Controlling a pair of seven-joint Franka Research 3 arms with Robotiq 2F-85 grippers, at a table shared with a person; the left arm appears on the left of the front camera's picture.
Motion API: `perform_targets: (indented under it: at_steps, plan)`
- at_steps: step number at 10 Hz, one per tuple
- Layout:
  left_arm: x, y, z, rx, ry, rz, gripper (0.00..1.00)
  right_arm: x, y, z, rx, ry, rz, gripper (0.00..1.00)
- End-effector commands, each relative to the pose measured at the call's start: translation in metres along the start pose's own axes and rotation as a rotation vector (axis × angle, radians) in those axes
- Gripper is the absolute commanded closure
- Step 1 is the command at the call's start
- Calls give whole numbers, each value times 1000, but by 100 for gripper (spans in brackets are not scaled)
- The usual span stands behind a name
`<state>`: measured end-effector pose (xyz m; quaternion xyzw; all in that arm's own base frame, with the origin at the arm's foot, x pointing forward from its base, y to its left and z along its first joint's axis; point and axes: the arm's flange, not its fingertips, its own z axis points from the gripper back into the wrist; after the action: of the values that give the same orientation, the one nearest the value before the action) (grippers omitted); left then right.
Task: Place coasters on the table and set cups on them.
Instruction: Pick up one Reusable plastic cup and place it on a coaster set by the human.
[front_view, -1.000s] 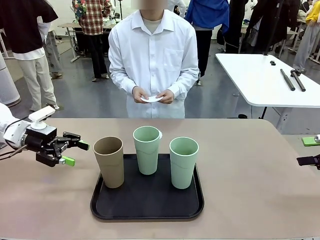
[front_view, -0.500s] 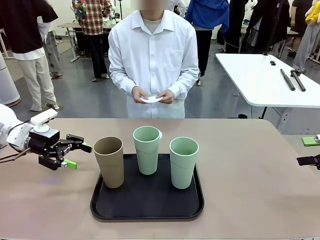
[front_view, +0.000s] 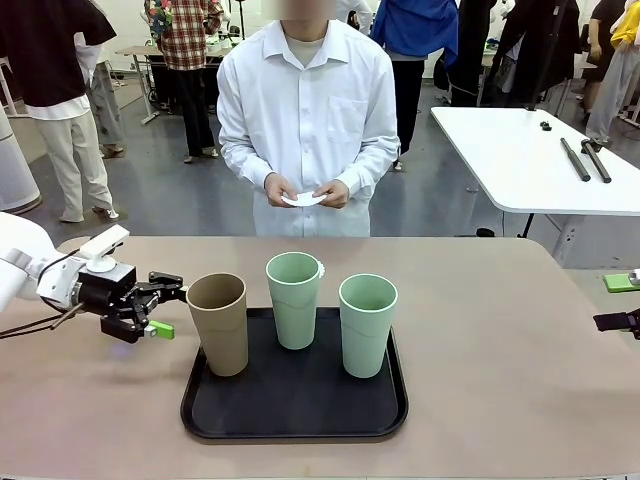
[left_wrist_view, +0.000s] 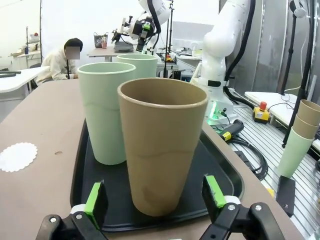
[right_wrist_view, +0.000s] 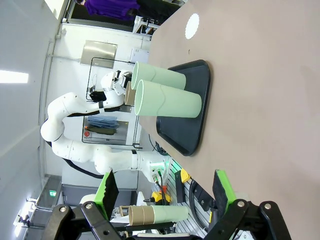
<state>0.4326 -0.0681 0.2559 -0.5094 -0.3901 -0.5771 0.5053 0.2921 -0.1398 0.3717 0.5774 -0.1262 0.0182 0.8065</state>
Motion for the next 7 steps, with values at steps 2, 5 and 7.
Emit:
perform_targets:
  at_steps: [2,5,7]
  plan:
    - [-5,7,-18,-39,-37,-48,0,2,-1,0,11,-12,5,0]
    - [-9,11,-26,-60,-36,-43,0,2,-1,0,11,-12,5,0]
    - [-14,15,-30,-65,-35,-48,0,2,-1,0,11,-12,5,0]
